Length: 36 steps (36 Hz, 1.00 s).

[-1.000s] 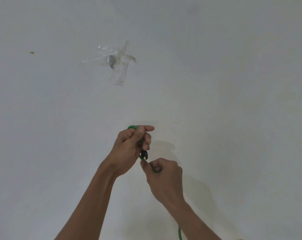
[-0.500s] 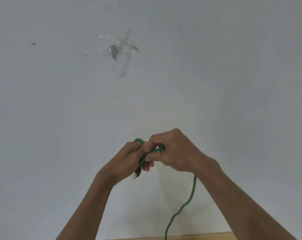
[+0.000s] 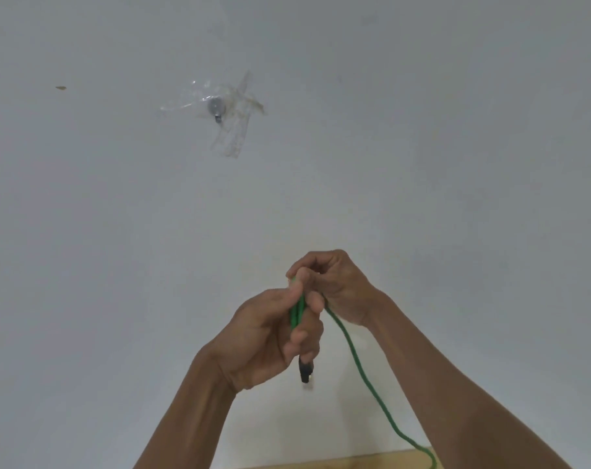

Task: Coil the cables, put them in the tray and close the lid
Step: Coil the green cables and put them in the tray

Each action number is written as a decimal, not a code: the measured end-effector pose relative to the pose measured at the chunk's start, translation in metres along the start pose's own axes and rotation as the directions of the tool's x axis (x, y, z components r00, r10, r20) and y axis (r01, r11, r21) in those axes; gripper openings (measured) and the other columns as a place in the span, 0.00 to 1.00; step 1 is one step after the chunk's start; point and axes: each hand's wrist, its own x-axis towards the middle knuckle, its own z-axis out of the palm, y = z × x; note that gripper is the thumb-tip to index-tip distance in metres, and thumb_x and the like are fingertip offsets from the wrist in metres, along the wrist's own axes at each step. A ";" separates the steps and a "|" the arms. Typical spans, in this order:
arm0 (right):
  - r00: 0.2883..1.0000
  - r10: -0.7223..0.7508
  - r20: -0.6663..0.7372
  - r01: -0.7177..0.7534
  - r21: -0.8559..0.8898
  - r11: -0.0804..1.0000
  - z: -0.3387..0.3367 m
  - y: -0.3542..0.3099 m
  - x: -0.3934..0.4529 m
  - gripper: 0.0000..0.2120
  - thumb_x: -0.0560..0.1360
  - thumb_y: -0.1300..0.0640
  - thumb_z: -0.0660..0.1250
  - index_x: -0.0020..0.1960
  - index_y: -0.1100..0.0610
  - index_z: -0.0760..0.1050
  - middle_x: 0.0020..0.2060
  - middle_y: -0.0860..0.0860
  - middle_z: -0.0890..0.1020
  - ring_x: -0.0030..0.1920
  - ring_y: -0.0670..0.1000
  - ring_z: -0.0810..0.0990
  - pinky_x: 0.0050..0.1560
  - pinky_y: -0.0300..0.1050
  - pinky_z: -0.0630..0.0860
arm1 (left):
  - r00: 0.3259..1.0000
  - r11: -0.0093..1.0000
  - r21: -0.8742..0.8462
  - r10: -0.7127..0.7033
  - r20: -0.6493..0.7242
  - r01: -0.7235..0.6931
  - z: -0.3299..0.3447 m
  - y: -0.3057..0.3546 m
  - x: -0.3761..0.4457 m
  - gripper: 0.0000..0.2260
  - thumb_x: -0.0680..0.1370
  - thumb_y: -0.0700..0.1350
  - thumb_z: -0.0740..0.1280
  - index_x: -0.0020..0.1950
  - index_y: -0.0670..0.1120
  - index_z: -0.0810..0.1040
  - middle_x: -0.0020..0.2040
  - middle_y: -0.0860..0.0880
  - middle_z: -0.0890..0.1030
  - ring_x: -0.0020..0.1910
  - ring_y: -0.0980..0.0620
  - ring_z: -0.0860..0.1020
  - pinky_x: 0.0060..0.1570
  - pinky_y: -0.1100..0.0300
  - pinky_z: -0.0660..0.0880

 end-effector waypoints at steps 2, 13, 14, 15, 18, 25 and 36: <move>1.000 0.021 -0.010 -0.020 0.126 0.992 0.002 0.006 -0.008 0.17 0.66 0.47 0.78 0.42 0.60 0.82 0.34 0.50 0.84 0.36 0.48 0.82 0.39 0.39 0.79 | 0.998 0.999 0.017 0.035 0.046 -0.036 0.003 -0.002 0.004 0.12 0.81 0.45 0.60 0.48 0.40 0.79 0.29 0.48 0.74 0.25 0.53 0.71 0.33 0.58 0.73; 0.964 0.074 -0.257 -0.088 -0.042 0.995 0.029 0.044 -0.048 0.12 0.80 0.61 0.63 0.41 0.57 0.82 0.36 0.51 0.82 0.31 0.51 0.69 0.32 0.44 0.69 | 0.966 0.967 0.142 0.231 -0.117 -0.214 -0.009 0.028 0.034 0.10 0.81 0.42 0.62 0.54 0.40 0.81 0.37 0.46 0.79 0.33 0.51 0.77 0.35 0.60 0.76; 0.959 0.072 -0.275 -0.091 -0.058 0.994 0.032 0.044 -0.050 0.11 0.80 0.58 0.65 0.43 0.58 0.82 0.37 0.52 0.82 0.31 0.50 0.69 0.32 0.44 0.68 | 0.959 0.960 0.163 0.250 -0.138 -0.227 -0.012 0.031 0.036 0.09 0.81 0.41 0.62 0.54 0.40 0.80 0.38 0.47 0.80 0.34 0.52 0.78 0.38 0.60 0.77; 0.951 0.074 -0.301 -0.097 -0.062 0.993 0.035 0.044 -0.051 0.10 0.80 0.57 0.65 0.45 0.58 0.83 0.37 0.52 0.82 0.31 0.50 0.68 0.31 0.43 0.68 | 0.954 0.956 0.183 0.259 -0.153 -0.231 -0.015 0.034 0.038 0.09 0.81 0.41 0.62 0.55 0.40 0.80 0.39 0.47 0.80 0.34 0.52 0.78 0.40 0.60 0.77; 0.920 0.069 -0.385 -0.091 -0.039 0.995 0.042 0.046 -0.051 0.07 0.79 0.56 0.67 0.47 0.54 0.84 0.36 0.52 0.82 0.30 0.50 0.66 0.29 0.43 0.65 | 0.949 0.951 0.214 0.262 -0.176 -0.223 -0.022 0.039 0.043 0.08 0.81 0.39 0.62 0.55 0.38 0.78 0.41 0.46 0.81 0.36 0.51 0.79 0.43 0.60 0.79; 0.865 0.157 -0.477 -0.159 0.037 0.987 0.053 0.049 -0.058 0.05 0.76 0.56 0.72 0.46 0.57 0.85 0.34 0.54 0.84 0.25 0.48 0.70 0.26 0.38 0.67 | 0.922 0.932 0.266 0.311 -0.230 -0.248 -0.034 0.045 0.047 0.09 0.77 0.39 0.63 0.54 0.37 0.77 0.39 0.46 0.82 0.36 0.52 0.80 0.43 0.61 0.79; 0.954 -0.276 -0.114 0.083 -0.786 0.613 0.012 -0.020 -0.039 0.09 0.74 0.59 0.73 0.51 0.47 0.83 0.43 0.40 0.86 0.36 0.42 0.82 0.41 0.32 0.74 | 0.962 0.852 0.523 0.110 -0.251 0.039 -0.050 0.025 0.024 0.13 0.80 0.46 0.64 0.51 0.36 0.80 0.44 0.39 0.81 0.41 0.45 0.80 0.47 0.53 0.77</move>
